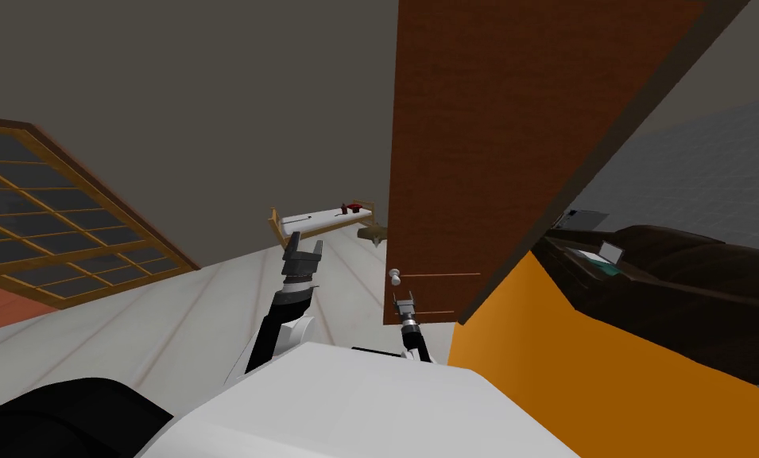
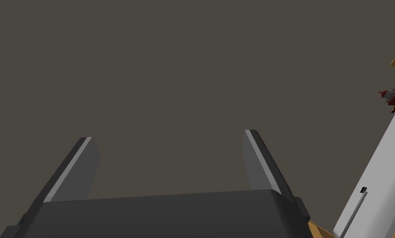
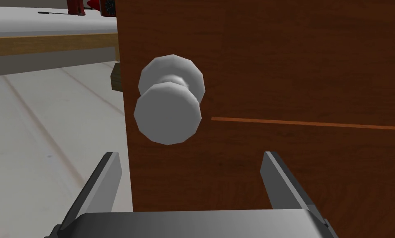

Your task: Push the door open

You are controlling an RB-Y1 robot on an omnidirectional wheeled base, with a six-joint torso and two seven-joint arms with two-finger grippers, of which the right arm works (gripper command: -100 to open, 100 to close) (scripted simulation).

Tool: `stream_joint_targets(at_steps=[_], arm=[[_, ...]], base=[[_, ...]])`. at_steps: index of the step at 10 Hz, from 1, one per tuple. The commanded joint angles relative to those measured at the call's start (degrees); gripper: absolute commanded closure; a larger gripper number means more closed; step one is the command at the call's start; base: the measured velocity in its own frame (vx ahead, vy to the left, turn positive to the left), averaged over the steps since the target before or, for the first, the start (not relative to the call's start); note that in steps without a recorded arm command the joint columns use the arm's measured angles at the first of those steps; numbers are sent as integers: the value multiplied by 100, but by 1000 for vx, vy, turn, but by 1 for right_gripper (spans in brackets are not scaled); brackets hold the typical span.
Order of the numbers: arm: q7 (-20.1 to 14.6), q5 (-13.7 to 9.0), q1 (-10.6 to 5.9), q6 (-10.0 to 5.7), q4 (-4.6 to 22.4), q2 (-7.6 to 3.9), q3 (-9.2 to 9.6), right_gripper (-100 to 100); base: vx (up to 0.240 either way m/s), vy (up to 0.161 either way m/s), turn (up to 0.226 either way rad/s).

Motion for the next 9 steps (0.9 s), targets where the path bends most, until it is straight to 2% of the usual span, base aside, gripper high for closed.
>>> stream_joint_targets(at_steps=[1,2,3,4,5,9], arm=[[-36,-6,-23,-60,51,-7,-11,-100],[-49,-10,-29,-84,64,49,-20,-100],[-63,-15,-35,-110,77,169,-29,-100],[-59,-6,4,-86,45,92,-7,-100],[-59,-6,4,-86,45,92,-7,100],[-59,-6,4,-86,45,92,-7,100]], base=[[272,50,29],[281,47,36],[285,26,36],[127,9,8],[-21,7,21],[-31,1,-1]])
